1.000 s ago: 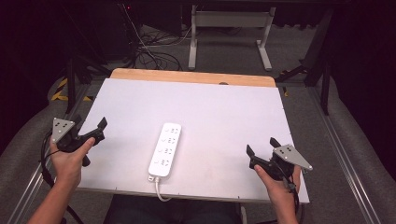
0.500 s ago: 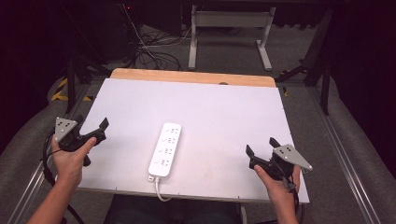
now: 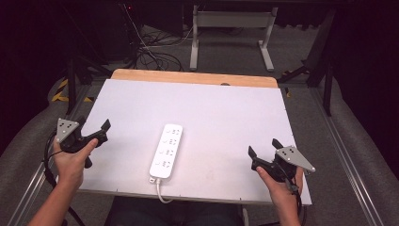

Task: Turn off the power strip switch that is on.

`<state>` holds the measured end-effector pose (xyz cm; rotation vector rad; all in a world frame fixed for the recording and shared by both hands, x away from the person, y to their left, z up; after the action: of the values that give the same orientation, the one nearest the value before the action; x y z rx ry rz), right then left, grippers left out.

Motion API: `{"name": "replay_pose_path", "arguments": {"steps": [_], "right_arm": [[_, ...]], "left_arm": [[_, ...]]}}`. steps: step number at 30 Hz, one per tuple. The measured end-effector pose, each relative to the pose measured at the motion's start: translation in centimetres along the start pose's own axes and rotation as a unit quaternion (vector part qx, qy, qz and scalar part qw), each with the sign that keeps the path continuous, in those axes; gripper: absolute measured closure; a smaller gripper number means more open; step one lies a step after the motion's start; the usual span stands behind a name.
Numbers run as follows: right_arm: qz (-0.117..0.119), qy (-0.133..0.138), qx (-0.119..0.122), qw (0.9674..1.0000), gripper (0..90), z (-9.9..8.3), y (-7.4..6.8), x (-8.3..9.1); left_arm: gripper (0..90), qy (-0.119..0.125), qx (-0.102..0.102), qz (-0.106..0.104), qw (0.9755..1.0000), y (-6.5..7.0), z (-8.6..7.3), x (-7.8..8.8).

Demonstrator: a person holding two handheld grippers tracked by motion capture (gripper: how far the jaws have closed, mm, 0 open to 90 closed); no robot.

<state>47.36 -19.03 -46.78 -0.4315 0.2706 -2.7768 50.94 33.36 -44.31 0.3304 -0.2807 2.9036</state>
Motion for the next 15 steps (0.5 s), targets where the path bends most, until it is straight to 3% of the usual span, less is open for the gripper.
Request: {"name": "replay_pose_path", "arguments": {"steps": [15], "right_arm": [[-0.001,-0.001,0.0,1.0,11.5,-0.05,0.14,-0.06]], "left_arm": [[10.3,-0.001,0.006,0.002,1.0,-0.13,-0.06,-0.03]]}}
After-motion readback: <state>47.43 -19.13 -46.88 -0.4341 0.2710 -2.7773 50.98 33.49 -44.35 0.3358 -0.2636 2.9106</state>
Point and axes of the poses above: each handheld gripper's, and its own axes: x roughly backward along the jaws, z roughly out of its top, y roughly to its right, the point moved 8 cm from there along -x, roughly forward along the jaws, and after that the axes turned 13 degrees about -x, right-handed, at the moved point
